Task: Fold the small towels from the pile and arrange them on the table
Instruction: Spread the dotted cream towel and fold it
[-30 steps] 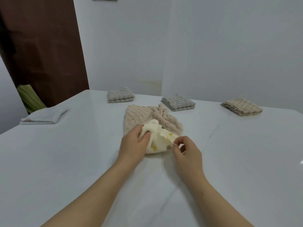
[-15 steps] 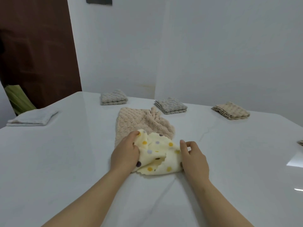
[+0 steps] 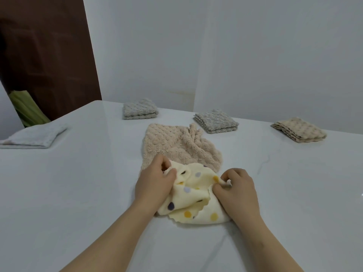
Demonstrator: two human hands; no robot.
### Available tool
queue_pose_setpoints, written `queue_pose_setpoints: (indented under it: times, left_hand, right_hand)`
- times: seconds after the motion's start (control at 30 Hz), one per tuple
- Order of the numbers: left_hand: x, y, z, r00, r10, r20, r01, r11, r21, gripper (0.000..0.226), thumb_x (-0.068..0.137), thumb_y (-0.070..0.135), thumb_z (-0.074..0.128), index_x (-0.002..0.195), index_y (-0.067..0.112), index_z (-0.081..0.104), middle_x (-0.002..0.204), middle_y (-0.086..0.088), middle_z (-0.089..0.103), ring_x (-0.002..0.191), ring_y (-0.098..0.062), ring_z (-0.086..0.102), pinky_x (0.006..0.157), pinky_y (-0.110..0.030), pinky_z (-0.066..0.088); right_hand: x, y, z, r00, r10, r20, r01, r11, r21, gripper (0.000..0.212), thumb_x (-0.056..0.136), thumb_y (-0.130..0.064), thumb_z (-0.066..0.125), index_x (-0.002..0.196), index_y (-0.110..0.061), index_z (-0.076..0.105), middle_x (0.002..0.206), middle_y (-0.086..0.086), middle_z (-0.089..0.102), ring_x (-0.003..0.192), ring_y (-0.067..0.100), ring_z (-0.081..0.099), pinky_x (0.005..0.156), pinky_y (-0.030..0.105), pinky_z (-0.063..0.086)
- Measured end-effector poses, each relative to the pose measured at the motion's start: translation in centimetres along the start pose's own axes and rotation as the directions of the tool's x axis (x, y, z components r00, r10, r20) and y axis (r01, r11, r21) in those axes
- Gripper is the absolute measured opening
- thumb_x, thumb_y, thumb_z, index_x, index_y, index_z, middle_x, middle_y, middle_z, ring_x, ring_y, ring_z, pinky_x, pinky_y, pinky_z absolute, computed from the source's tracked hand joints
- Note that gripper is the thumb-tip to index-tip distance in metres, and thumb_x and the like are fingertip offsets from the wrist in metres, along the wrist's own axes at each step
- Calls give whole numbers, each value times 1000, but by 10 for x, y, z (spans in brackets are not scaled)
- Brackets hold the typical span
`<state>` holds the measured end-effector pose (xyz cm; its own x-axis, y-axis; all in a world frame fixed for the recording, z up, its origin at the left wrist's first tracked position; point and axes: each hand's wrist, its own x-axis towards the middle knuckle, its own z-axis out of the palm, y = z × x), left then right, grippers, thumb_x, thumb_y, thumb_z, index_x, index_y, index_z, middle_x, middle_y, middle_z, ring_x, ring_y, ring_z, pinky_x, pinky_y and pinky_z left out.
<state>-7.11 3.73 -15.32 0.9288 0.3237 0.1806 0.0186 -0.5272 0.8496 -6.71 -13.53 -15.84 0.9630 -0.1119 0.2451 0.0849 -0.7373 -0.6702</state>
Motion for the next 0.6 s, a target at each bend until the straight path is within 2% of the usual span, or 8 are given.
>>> queue_pose_setpoints:
  times: [0.07, 0.13, 0.2, 0.23, 0.33, 0.4, 0.53, 0.6]
  left_hand:
    - [0, 0, -2, 998, 30, 52, -29, 999, -15, 23, 90, 17, 50, 105, 35, 47, 92, 13, 50, 89, -12, 50, 76, -26, 37]
    - [0, -2, -4, 986, 127, 106, -126, 992, -10, 49, 92, 12, 44, 128, 44, 36, 91, 14, 46, 84, -6, 47, 79, -26, 37]
    - [-1, 0, -5, 971, 183, 155, -188, 982, 14, 50, 93, 9, 40, 124, 47, 40, 85, 10, 51, 76, -8, 48, 79, -30, 41]
    - [-1, -1, -6, 968, 187, 166, -193, 981, 21, 44, 92, 8, 40, 113, 46, 50, 82, 8, 56, 77, -11, 51, 77, -29, 42]
    - [-6, -3, -10, 972, 192, 136, -195, 981, 7, 41, 91, 6, 42, 80, 43, 55, 81, 19, 59, 82, -11, 54, 68, -21, 41]
    - [-9, -2, -14, 975, 191, 110, -191, 981, -9, 37, 91, 5, 42, 85, 39, 55, 86, 19, 58, 85, -9, 53, 71, -22, 40]
    - [-11, 1, -25, 970, 229, 84, -224, 972, -72, 36, 88, 4, 47, 96, 39, 54, 89, 25, 54, 83, 3, 50, 69, -4, 37]
    - [-12, 2, -28, 967, 245, 73, -236, 965, -117, 34, 86, 9, 54, 97, 41, 52, 91, 28, 52, 84, 4, 51, 73, -6, 39]
  right_hand:
    - [1, -4, 0, 997, -32, 69, 32, 999, -6, 14, 77, -19, 59, 78, -26, 47, 80, -15, 45, 88, 18, 46, 74, 28, 33]
    - [-1, -7, -1, 982, -57, 182, 66, 997, -41, 32, 81, -25, 59, 110, -30, 46, 84, -13, 47, 91, 19, 48, 81, 29, 36]
    - [-5, -8, -4, 952, -161, 260, 184, 980, -69, 56, 86, -23, 54, 135, -37, 32, 97, -11, 51, 101, 20, 52, 86, 29, 36]
    - [-7, -10, -3, 931, -217, 295, 249, 966, -74, 57, 87, -19, 50, 137, -39, 31, 100, -11, 51, 104, 19, 52, 85, 28, 36]
    - [-13, -7, 2, 903, -277, 327, 320, 944, -83, 43, 88, -9, 42, 121, -33, 56, 82, -20, 48, 97, 17, 51, 76, 25, 35]
    - [-16, -6, 0, 933, -268, 241, 292, 954, -71, 39, 88, -8, 42, 115, -29, 61, 76, -22, 47, 91, 13, 47, 72, 22, 31]
    - [-19, -2, -7, 963, -268, 28, 270, 962, -49, 37, 87, -3, 46, 113, -24, 62, 97, -16, 56, 98, 11, 47, 70, 11, 30]
    - [-20, -1, -13, 967, -248, -54, 247, 969, -32, 35, 85, 0, 47, 110, -19, 63, 98, -14, 56, 102, 15, 51, 70, 12, 30]
